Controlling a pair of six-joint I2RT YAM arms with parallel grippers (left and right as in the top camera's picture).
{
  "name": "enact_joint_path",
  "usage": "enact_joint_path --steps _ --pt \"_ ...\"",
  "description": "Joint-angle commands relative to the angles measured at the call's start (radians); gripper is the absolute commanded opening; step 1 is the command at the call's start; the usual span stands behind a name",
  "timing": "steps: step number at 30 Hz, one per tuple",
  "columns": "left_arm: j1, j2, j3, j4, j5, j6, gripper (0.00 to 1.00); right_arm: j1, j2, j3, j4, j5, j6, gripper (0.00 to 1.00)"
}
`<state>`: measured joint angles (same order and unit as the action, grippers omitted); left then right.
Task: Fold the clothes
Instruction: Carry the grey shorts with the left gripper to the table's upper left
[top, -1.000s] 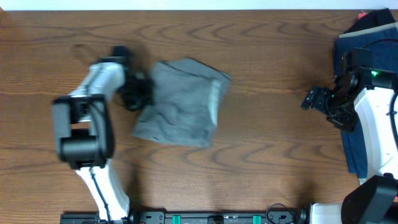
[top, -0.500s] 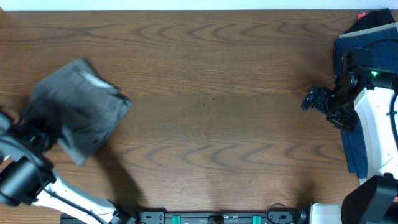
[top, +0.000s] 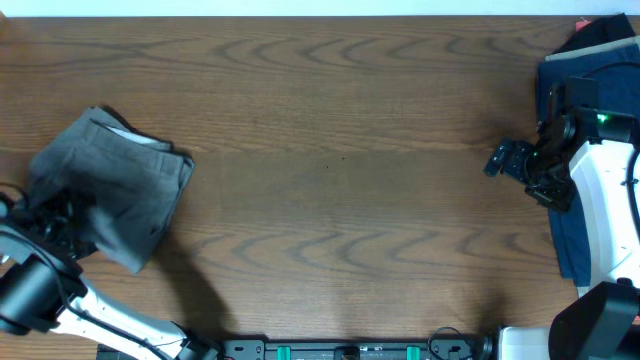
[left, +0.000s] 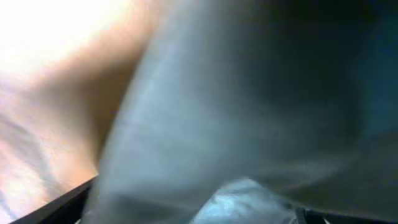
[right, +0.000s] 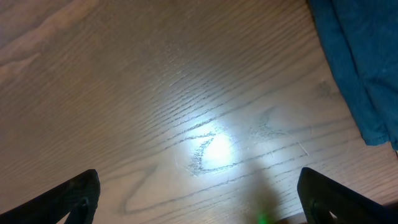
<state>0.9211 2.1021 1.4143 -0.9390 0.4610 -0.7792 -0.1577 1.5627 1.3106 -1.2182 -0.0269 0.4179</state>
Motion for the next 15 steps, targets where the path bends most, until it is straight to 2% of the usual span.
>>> enact_joint_path --steps 1,5,7,15 --pt "-0.055 0.019 -0.01 0.002 0.01 -0.025 0.94 0.0 -0.005 -0.003 -0.001 0.0 0.015 0.99" --pt "-0.129 0.019 -0.023 0.022 0.01 -0.132 0.94 0.0 -0.005 -0.003 -0.001 0.0 0.015 0.99" --pt "-0.171 0.019 -0.039 0.086 0.011 -0.178 0.94 0.0 -0.005 -0.003 -0.001 0.0 0.015 0.99" --pt "-0.392 0.021 -0.128 0.597 0.043 -0.344 0.94 0.0 -0.005 -0.003 -0.001 0.0 0.015 0.99"
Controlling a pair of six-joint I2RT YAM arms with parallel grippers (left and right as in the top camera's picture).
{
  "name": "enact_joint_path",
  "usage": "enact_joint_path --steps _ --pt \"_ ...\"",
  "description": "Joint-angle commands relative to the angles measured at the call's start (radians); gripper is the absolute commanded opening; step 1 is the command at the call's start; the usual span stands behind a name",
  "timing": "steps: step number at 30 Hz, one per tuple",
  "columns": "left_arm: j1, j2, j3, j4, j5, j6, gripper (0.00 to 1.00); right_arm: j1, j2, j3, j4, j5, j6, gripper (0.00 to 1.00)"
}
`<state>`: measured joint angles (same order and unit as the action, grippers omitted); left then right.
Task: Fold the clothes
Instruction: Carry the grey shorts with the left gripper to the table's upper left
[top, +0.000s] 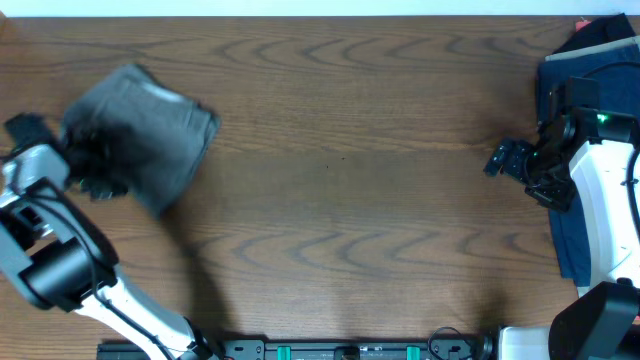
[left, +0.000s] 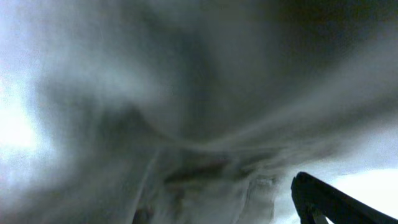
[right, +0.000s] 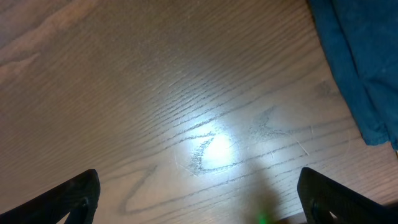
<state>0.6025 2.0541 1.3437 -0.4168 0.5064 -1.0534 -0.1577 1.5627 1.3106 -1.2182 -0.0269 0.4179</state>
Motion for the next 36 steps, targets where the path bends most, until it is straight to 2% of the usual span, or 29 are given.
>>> enact_joint_path --steps 1,5,7,9,11,18,19,21,22,25,27,30,36 --pt "-0.106 0.069 -0.058 0.157 0.033 -0.068 0.94 0.0 -0.005 -0.003 -0.001 0.0 0.015 0.99" --pt "-0.188 0.068 -0.057 0.415 0.192 -0.066 0.94 0.0 -0.005 -0.003 -0.001 0.0 0.015 0.99" --pt "-0.212 0.06 -0.057 0.465 0.221 -0.066 0.94 0.0 -0.005 -0.003 -0.001 0.0 0.015 0.99" --pt "-0.229 0.047 -0.057 0.463 0.22 -0.049 0.94 0.0 -0.005 -0.003 -0.001 0.0 0.015 0.99" --pt "-0.24 0.034 -0.057 0.442 0.219 -0.008 0.99 0.0 -0.005 -0.003 -0.001 0.0 0.015 0.99" --pt "-0.242 0.018 -0.057 0.327 0.208 0.139 0.99 0.0 -0.005 -0.003 -0.001 0.0 0.015 0.99" --pt "-0.246 0.018 -0.057 0.304 0.187 0.167 0.96 0.0 -0.005 -0.003 -0.001 0.0 0.015 0.99" --pt "-0.256 0.018 -0.057 0.257 0.117 0.208 0.82 0.0 -0.005 -0.003 -0.001 0.0 0.015 0.99" --pt "-0.262 0.018 -0.057 0.235 0.076 0.223 0.7 0.0 -0.005 -0.003 -0.001 0.0 0.015 0.99" --pt "-0.288 0.018 -0.058 0.176 -0.05 0.262 0.41 0.0 -0.005 -0.003 -0.001 0.0 0.015 0.99" --pt "-0.308 0.018 -0.062 0.162 -0.107 0.277 0.28 0.001 -0.005 -0.003 -0.001 0.0 0.015 0.99" --pt "-0.341 0.019 -0.065 0.163 -0.158 0.299 0.21 0.001 -0.005 -0.003 0.0 0.0 0.015 0.99" --pt "-0.396 0.02 -0.065 0.178 -0.277 0.297 0.21 0.001 -0.005 -0.003 0.0 0.0 0.015 0.99"
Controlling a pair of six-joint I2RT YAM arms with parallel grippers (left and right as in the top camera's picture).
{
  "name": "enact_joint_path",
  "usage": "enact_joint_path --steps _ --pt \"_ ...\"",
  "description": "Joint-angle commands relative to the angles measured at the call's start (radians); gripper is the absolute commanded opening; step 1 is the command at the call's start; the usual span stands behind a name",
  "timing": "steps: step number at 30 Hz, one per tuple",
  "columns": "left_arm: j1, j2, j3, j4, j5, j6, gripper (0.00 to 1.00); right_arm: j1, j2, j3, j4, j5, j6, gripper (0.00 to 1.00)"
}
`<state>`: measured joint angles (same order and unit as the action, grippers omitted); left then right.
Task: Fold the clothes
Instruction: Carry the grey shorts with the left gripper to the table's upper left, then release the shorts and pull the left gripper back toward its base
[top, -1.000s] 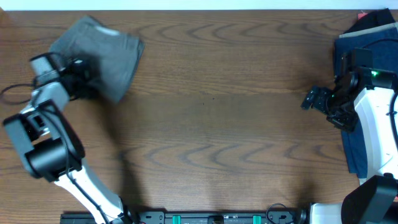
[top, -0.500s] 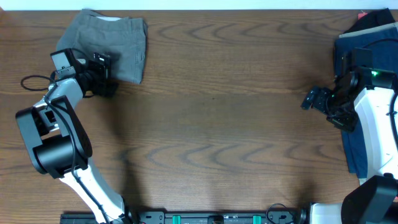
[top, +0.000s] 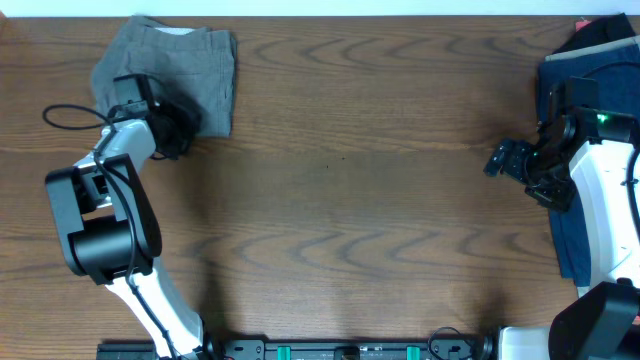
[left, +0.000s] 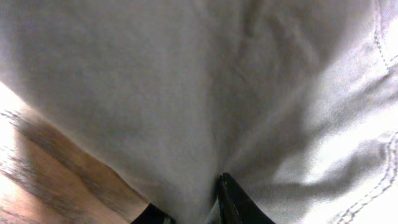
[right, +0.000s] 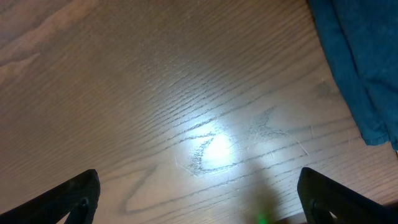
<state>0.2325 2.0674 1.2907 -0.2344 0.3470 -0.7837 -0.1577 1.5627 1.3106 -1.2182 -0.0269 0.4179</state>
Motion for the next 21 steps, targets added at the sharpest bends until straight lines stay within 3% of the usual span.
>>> enact_joint_path --steps 1,10,21 --pt "-0.031 0.008 -0.011 0.005 -0.137 0.027 0.2 0.001 -0.005 -0.003 0.0 0.0 0.015 0.99" --pt "-0.027 0.061 -0.011 0.169 -0.233 -0.052 0.08 0.001 -0.005 -0.003 0.0 0.0 0.015 0.99" --pt "-0.025 0.17 -0.011 0.394 -0.232 -0.067 0.06 0.001 -0.005 -0.003 0.0 0.0 0.015 0.99"
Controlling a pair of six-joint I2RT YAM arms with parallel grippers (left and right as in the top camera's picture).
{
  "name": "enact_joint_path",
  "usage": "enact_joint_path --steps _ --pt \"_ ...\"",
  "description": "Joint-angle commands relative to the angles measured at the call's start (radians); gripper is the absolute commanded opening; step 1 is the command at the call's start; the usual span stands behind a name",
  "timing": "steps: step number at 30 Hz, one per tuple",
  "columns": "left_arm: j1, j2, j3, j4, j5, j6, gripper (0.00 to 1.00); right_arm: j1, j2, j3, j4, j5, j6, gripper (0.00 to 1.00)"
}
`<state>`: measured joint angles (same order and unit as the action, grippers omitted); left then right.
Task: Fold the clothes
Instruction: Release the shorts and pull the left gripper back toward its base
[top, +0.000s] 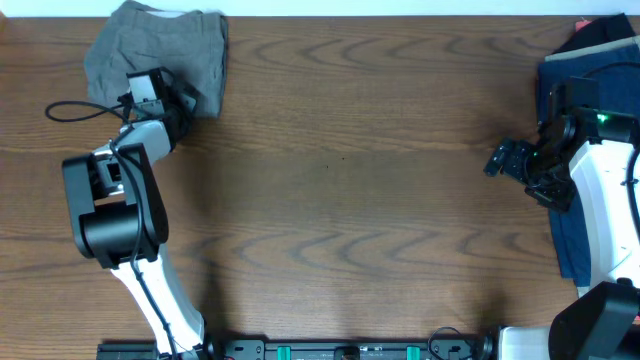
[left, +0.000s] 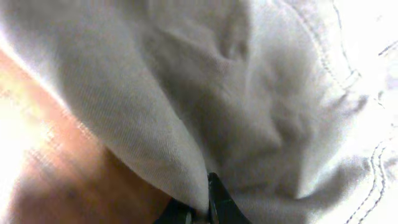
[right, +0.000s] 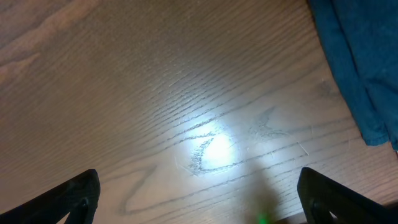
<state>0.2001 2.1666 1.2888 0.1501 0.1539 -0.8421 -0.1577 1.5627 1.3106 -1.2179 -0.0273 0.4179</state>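
A folded grey garment (top: 160, 50) lies at the table's far left corner. My left gripper (top: 178, 108) sits at its near right edge, shut on a fold of the grey cloth (left: 186, 155), which fills the left wrist view. A pile of dark blue clothes (top: 565, 110) lies at the right edge; its corner (right: 354, 56) shows in the right wrist view. My right gripper (top: 503, 160) hovers open just left of the pile, over bare wood, with nothing between its fingers (right: 74, 196).
A black cable (top: 80, 108) runs from the left arm across the far left of the table. The brown wooden table (top: 340, 180) stretches between the two arms. A red item (top: 582, 24) peeks out at the far right corner.
The left gripper has shifted slightly right and farther back with the grey garment, which now sits a little closer to the far edge. The right arm has not moved.
The grey garment lay at the mid-left of the table with the left gripper at its near left corner. It was then higher up the table, then near the far left corner, and now rests against the far edge. The right gripper stayed open beside the blue pile throughout.
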Motion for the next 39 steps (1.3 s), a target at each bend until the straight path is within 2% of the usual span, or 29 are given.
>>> enact_joint_path --steps 1,6,9,10,13,17,23,30,35,39 --pt "0.007 0.079 -0.008 0.021 -0.039 -0.009 0.07 0.001 -0.005 -0.003 -0.001 0.0 0.015 0.99" --pt "0.007 0.082 -0.008 0.053 -0.039 -0.008 0.07 0.001 -0.005 -0.003 -0.001 0.0 0.015 0.99" --pt "0.007 0.082 -0.006 0.054 -0.039 -0.003 0.13 0.001 -0.005 -0.003 -0.001 0.0 0.015 0.99" --pt "0.007 0.082 -0.006 0.053 -0.032 0.012 0.17 0.001 -0.005 -0.003 -0.001 0.0 0.015 0.99" --pt "0.007 0.077 -0.006 0.033 -0.007 0.077 0.44 0.001 -0.005 -0.003 -0.001 0.0 0.015 0.99" --pt "0.012 0.038 -0.006 -0.056 -0.006 0.125 0.61 0.001 -0.005 -0.003 -0.001 0.0 0.015 0.99" --pt "0.019 -0.087 -0.006 -0.204 -0.006 0.128 0.71 0.001 -0.005 -0.003 -0.001 0.0 0.015 0.99" --pt "0.019 -0.278 -0.006 -0.518 -0.006 0.128 0.88 0.001 -0.005 -0.003 -0.001 0.0 0.015 0.99" --pt "0.019 -0.407 -0.006 -0.813 -0.006 0.136 0.88 0.001 -0.005 -0.003 -0.001 0.0 0.015 0.99" --pt "0.018 -0.491 -0.007 -1.005 -0.005 0.213 0.88 0.001 -0.005 -0.003 -0.001 0.0 0.015 0.99"
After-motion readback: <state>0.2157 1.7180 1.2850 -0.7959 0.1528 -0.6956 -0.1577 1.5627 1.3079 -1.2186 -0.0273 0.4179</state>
